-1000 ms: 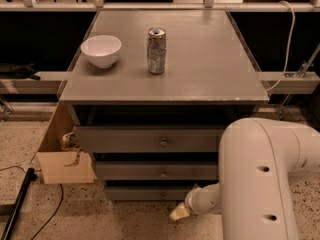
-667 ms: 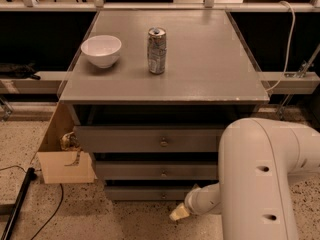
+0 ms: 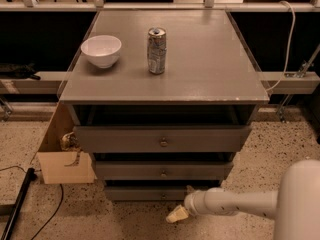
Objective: Open bottom drawer
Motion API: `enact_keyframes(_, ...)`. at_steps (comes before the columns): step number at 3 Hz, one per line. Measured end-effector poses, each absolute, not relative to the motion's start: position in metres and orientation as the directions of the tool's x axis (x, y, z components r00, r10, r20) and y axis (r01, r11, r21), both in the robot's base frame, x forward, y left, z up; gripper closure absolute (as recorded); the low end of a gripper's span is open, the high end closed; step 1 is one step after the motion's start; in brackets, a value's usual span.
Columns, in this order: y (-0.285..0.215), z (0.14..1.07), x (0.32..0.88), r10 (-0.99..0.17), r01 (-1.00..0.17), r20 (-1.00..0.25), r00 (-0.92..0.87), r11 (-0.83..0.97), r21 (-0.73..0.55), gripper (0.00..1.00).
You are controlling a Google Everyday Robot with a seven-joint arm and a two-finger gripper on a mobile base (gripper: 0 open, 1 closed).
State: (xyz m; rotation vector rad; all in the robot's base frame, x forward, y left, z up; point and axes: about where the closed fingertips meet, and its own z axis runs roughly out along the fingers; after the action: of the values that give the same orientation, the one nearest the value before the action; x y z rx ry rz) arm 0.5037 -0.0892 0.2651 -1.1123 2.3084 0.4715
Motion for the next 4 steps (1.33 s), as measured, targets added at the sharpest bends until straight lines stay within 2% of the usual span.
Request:
enact_keyframes(1,-0.089,0.27,0.521,-0.497,-0.779,-0.692,-0.524,0.608,0.153,0.0)
enact_keyframes(2,-0.12,0.28,0.521,-0.448,-0.748,-0.701,-0.555,0.637,0.185,0.0)
enact_keyframes(4,-0.11,0.276,0.529,-0.468,-0.75,-0.697,-0.543,0.643,0.152,0.0)
